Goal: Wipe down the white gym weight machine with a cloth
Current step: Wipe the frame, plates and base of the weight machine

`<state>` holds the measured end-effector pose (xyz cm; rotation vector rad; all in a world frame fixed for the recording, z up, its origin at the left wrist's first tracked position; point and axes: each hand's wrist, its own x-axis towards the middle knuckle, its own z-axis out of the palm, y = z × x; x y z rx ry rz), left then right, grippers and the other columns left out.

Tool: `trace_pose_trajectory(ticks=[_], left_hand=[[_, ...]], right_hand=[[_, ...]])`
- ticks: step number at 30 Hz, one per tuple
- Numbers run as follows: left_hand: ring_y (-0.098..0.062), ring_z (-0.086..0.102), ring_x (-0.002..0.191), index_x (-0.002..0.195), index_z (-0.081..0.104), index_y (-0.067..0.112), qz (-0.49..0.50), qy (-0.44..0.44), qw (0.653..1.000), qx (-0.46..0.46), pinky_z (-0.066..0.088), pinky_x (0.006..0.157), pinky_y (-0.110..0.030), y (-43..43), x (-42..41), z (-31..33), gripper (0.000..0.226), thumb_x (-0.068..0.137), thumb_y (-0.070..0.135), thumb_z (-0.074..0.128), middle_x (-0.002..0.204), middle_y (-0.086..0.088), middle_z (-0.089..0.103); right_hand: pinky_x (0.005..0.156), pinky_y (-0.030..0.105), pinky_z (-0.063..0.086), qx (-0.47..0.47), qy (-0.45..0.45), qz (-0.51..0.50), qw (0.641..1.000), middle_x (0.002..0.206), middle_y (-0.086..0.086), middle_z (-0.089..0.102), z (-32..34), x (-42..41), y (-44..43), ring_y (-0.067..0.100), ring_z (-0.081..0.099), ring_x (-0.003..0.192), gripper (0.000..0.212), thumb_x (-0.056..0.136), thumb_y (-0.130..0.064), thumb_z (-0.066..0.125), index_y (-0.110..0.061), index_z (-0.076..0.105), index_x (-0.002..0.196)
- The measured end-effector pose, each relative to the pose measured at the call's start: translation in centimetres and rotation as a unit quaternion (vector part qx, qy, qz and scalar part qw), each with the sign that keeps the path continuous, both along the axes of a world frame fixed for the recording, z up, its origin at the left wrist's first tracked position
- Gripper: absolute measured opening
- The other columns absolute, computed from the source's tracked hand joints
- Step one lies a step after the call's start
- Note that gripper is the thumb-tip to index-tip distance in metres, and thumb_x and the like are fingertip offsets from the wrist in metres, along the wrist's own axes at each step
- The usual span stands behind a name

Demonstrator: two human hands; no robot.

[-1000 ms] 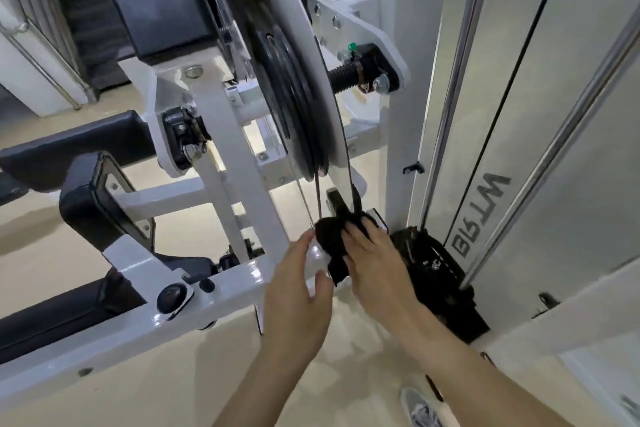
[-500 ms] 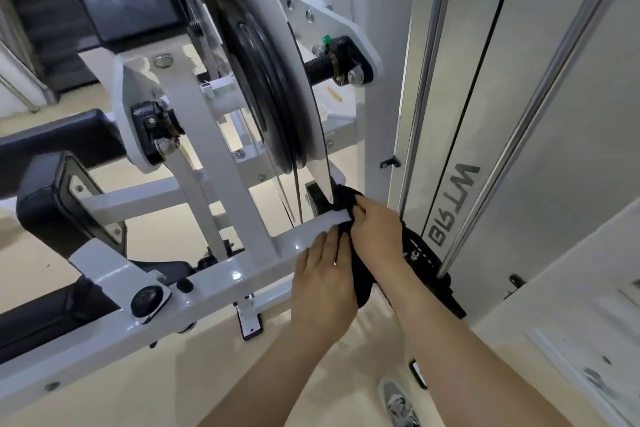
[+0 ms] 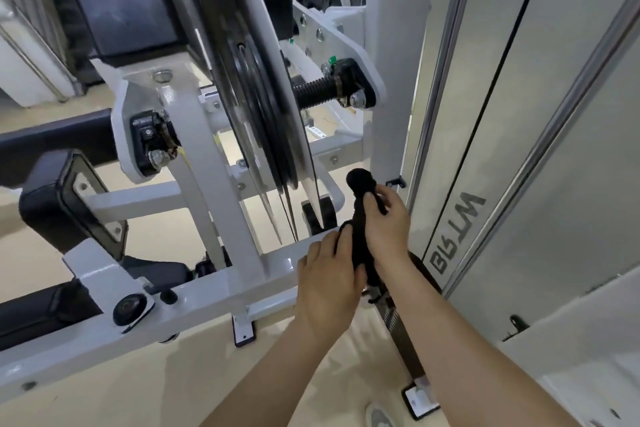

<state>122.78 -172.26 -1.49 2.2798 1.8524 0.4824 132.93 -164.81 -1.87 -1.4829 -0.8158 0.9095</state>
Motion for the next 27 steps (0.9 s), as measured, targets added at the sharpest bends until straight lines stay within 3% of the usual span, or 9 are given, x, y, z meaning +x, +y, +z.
trace_pose_trajectory(ticks=[2,4,7,12,15,18,20,23,27], left_hand=[[-0.024,0.044,0.119,0.143,0.040,0.022,0.005,0.019,1.000,0.006,0.039,0.093,-0.038,0.5,0.4,-0.2,0.050,0.095,0.031,0.052,0.139,0.002,0.046],[-0.024,0.045,0.114,0.139,0.046,0.020,0.001,0.035,0.999,0.006,0.040,0.089,-0.034,0.7,0.4,-0.7,0.047,0.094,0.025,0.055,0.138,-0.001,0.047],[-0.026,0.052,0.105,0.137,0.051,0.011,-0.014,0.013,1.000,0.011,0.047,0.087,-0.033,0.6,-0.1,-1.5,0.049,0.089,0.017,0.061,0.135,-0.007,0.053],[-0.022,0.053,0.101,0.133,0.052,0.012,-0.004,-0.018,0.998,0.064,0.049,0.085,-0.033,0.9,-0.2,-1.6,0.044,0.091,0.026,0.055,0.125,-0.001,0.060],[-0.021,0.056,0.100,0.127,0.056,0.016,-0.004,0.039,0.997,0.068,0.048,0.078,-0.033,1.4,-0.1,-0.9,0.041,0.091,0.032,0.047,0.120,0.000,0.060],[-0.020,0.055,0.080,0.101,0.061,0.016,-0.039,0.054,0.995,0.073,0.040,0.061,-0.027,2.1,0.2,-0.1,0.029,0.090,0.030,0.039,0.097,-0.001,0.056],[-0.022,0.056,0.074,0.087,0.063,0.011,-0.069,0.058,0.991,0.094,0.044,0.056,-0.029,3.2,-0.1,-0.2,0.015,0.086,0.023,0.054,0.086,-0.004,0.056],[-0.025,0.059,0.077,0.088,0.069,0.008,-0.122,0.036,0.983,0.135,0.052,0.061,-0.036,4.0,-1.2,-0.9,0.013,0.086,0.018,0.062,0.087,-0.006,0.062],[-0.024,0.059,0.080,0.102,0.069,0.008,-0.162,0.061,0.965,0.195,0.052,0.068,-0.032,4.3,-2.2,-2.0,0.022,0.092,0.023,0.056,0.096,-0.005,0.064]], right_hand=[[0.089,0.033,0.050,-0.014,0.034,0.135,0.990,0.105,0.005,0.068,0.2,0.8,-2.1,0.016,0.063,0.100,0.021,0.100,-0.027,0.049,-0.024,0.068,0.109],[0.098,0.029,0.046,-0.025,0.013,0.251,0.968,0.116,0.002,0.067,-0.7,0.9,-4.2,0.012,0.059,0.111,0.027,0.102,-0.021,0.045,-0.019,0.065,0.121],[0.106,0.029,0.041,-0.007,-0.011,0.233,0.972,0.126,-0.002,0.063,-1.9,0.2,-4.3,0.010,0.056,0.119,0.033,0.101,-0.015,0.047,-0.016,0.058,0.132],[0.076,0.034,0.051,-0.042,-0.090,0.170,0.980,0.077,-0.004,0.070,-1.2,-0.8,0.5,0.018,0.064,0.078,0.022,0.094,-0.015,0.052,-0.022,0.073,0.088],[0.076,0.028,0.049,-0.053,-0.194,0.154,0.967,0.096,0.003,0.074,-0.7,0.9,3.5,0.021,0.065,0.088,0.022,0.093,-0.016,0.054,-0.018,0.075,0.101],[0.069,0.001,0.038,0.014,-0.196,0.105,0.975,0.111,-0.005,0.068,0.7,3.1,5.4,0.008,0.059,0.092,0.027,0.095,-0.020,0.054,-0.020,0.069,0.118],[0.084,-0.008,0.028,0.058,-0.192,0.210,0.957,0.125,-0.012,0.058,1.0,2.2,6.3,0.001,0.052,0.112,0.031,0.097,-0.020,0.053,-0.019,0.064,0.126],[0.103,0.008,0.019,0.013,-0.209,0.365,0.907,0.146,-0.004,0.044,-1.0,0.2,5.8,0.009,0.035,0.136,0.035,0.103,-0.025,0.042,-0.017,0.056,0.135],[0.105,0.017,0.019,-0.027,-0.264,0.387,0.883,0.155,0.000,0.034,-1.7,-0.1,9.0,0.016,0.029,0.141,0.037,0.104,-0.026,0.039,-0.017,0.053,0.137]])
